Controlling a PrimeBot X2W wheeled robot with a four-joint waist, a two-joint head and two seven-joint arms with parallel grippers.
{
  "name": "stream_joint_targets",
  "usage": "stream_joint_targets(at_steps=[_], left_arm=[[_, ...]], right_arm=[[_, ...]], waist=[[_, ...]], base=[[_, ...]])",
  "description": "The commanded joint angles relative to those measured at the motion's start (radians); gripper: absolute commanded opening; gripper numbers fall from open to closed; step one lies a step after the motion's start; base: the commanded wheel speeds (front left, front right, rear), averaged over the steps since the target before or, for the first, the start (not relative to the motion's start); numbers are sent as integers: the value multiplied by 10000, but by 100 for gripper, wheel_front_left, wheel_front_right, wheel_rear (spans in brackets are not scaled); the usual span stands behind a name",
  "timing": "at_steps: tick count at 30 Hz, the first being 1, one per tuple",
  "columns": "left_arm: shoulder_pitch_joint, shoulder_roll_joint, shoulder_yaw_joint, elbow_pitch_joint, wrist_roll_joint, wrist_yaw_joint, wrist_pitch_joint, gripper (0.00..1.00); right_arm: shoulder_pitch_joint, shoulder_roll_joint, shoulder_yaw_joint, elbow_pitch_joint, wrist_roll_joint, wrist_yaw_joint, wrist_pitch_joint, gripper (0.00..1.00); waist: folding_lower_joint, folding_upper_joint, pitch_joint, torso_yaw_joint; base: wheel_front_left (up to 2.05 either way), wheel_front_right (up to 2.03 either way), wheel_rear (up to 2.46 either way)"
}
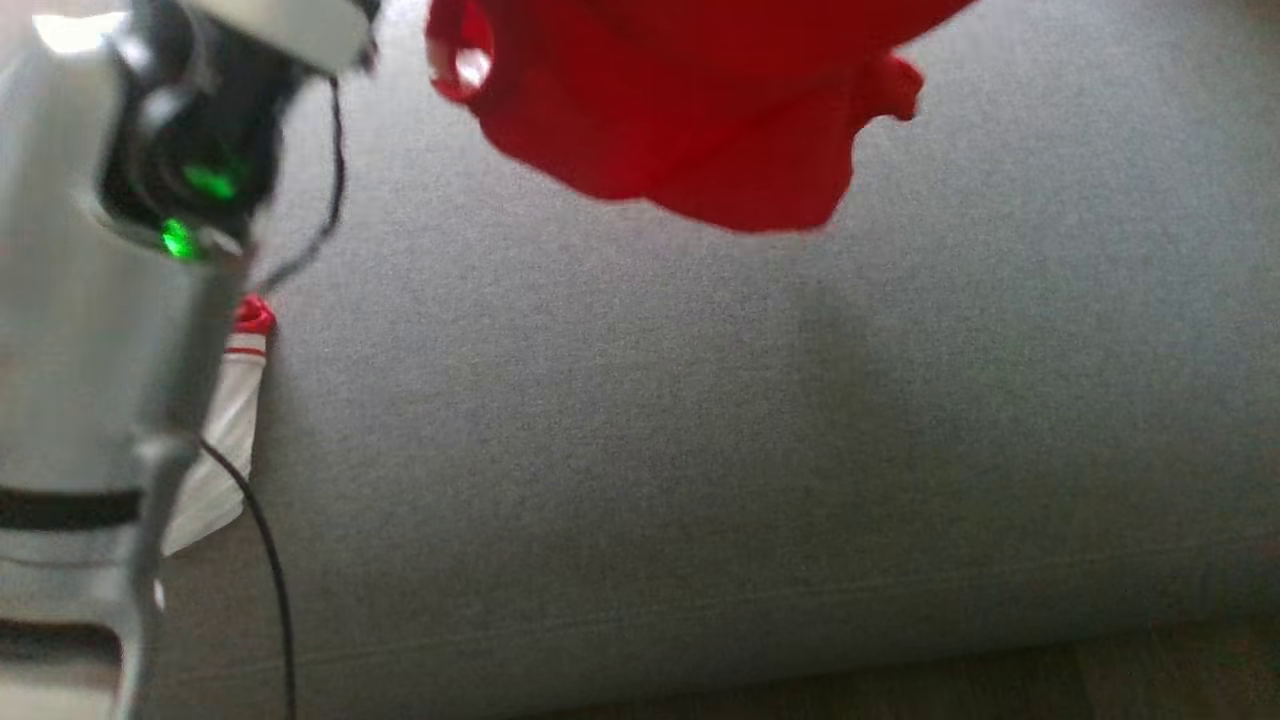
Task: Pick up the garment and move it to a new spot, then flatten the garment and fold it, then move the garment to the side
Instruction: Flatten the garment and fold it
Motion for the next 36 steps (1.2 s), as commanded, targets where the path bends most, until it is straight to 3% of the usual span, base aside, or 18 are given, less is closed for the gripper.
stream_joint_targets(at_steps=[1,7,12,17,24,28,33,36], left_arm=[[-742,491,500,-348,-9,107,166,0],[-2030,598,430,19,-105,417,1124,0],[-3418,713,-134,1100,737,132,1379,0],[-5133,647,-568,2650,2248,-275,-32,0],[-6934,587,-1302,4270,4075,-530,-3042,0],[-7087,535,-1198,4052,4529,-556,-3375,0],[-5907,633,-1184,2920,4567,-560,-3385,0],[-4890,985,-1338,2382,4538,-561,-3386,0]], right_arm=[[-532,-132,24,-421,-40,-4,124,0],[-1838,-123,138,-296,-446,-4,504,0],[-3182,204,592,658,-983,-4,467,0],[-4823,585,989,1875,-1552,-4,-493,0],[-6467,555,1489,3167,-2208,-4,-2781,0],[-6608,342,1837,3453,-2286,-4,-3517,0],[-6112,55,2230,3485,-1999,-4,-3865,0],[-5504,-199,2389,3413,-1735,-4,-4083,0]], waist=[[1,0,43,-20],[1,0,672,-136],[1,0,1910,-244],[1,0,3229,-416],[1,0,4322,-388],[1,0,4817,-222],[1,0,5008,-74],[1,0,4857,-44]], base=[[0,0,0],[0,0,0],[0,0,0],[0,0,0],[0,0,0],[0,0,0],[0,0,0],[0,0,0]])
